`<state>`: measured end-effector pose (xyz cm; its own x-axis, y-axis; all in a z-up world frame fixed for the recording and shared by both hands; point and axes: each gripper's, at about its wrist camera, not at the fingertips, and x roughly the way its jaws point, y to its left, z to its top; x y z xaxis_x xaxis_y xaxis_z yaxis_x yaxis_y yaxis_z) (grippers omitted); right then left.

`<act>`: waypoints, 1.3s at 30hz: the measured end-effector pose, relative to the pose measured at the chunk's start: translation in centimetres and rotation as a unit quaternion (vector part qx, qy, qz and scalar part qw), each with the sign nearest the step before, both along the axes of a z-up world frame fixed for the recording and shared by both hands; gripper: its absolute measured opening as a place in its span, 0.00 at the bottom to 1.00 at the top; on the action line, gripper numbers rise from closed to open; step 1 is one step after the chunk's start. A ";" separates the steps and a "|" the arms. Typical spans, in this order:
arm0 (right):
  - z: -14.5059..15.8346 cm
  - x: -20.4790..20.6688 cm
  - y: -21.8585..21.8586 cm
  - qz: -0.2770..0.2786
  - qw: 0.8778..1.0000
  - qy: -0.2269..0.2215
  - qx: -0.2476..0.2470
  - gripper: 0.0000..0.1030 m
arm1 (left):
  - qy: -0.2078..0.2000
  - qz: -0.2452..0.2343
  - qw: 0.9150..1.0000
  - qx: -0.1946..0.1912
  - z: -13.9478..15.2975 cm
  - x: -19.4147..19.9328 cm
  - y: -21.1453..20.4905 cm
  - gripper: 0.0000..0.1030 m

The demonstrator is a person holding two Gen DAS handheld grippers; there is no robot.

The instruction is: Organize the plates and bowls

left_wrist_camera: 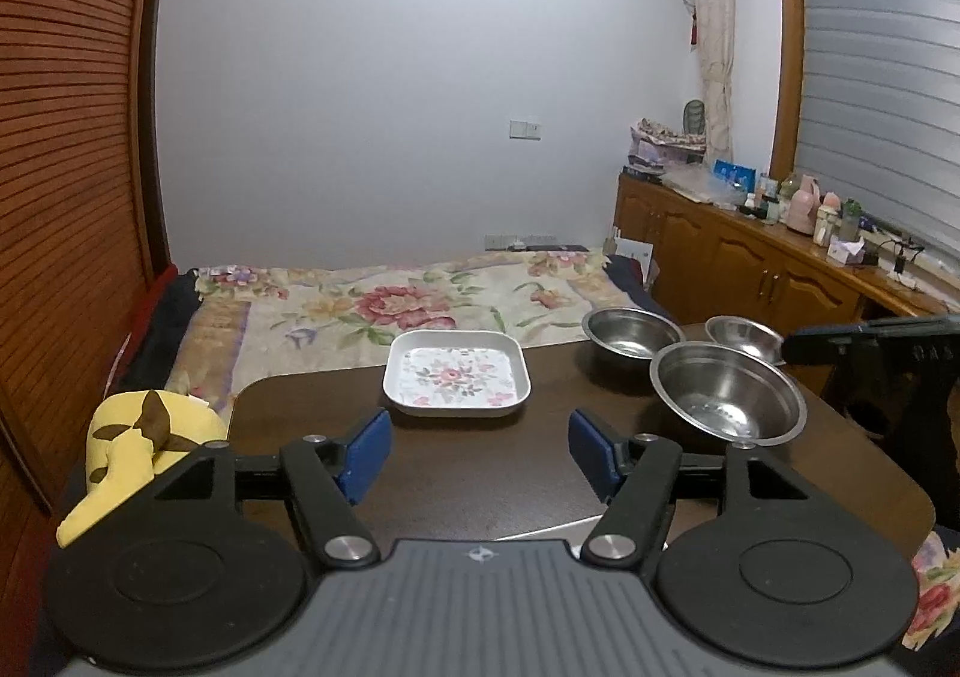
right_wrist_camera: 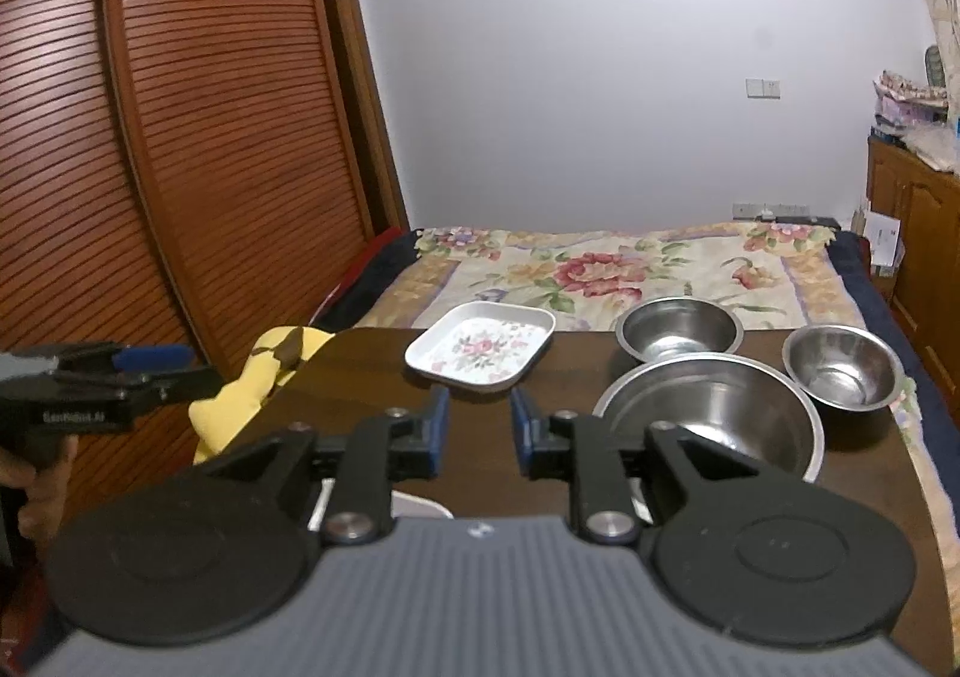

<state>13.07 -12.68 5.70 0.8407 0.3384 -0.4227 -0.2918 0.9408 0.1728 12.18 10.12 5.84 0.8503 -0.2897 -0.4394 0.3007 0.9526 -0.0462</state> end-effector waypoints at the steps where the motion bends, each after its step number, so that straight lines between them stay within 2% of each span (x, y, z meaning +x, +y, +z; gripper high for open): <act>1: 0.0 0.4 0.0 -0.001 1.000 0.001 0.002 0.23 | 0.001 0.000 1.000 0.000 0.0 0.3 -0.1 0.66; 3: 0.2 1.0 0.2 -0.003 1.000 0.000 -0.001 0.23 | 0.004 0.000 1.000 0.001 0.0 1.0 -0.2 0.66; 6: 0.1 2.0 0.6 0.000 1.000 0.006 -0.005 0.32 | 0.006 0.002 1.000 0.000 0.3 1.8 -0.3 0.66; 11: 0.3 3.9 1.1 0.015 1.000 0.022 -0.013 0.34 | 0.007 0.000 1.000 0.008 0.8 3.3 -1.1 0.66; 13: 0.3 4.9 1.1 0.019 0.999 0.027 -0.008 0.39 | 0.010 0.000 1.000 0.008 0.9 4.2 -1.2 0.66; 28: -1.7 13.5 3.4 0.046 0.995 0.085 -0.013 0.39 | 0.050 0.005 0.999 -0.001 -1.9 14.1 -1.4 0.66; 33: -3.0 16.6 3.9 0.034 0.992 0.117 -0.009 0.40 | 0.066 0.000 0.998 0.003 -3.5 16.8 -1.3 0.63; 39: -4.1 19.5 4.7 0.016 0.989 0.141 -0.031 0.39 | 0.084 -0.004 0.996 0.004 -5.1 19.9 -0.7 0.59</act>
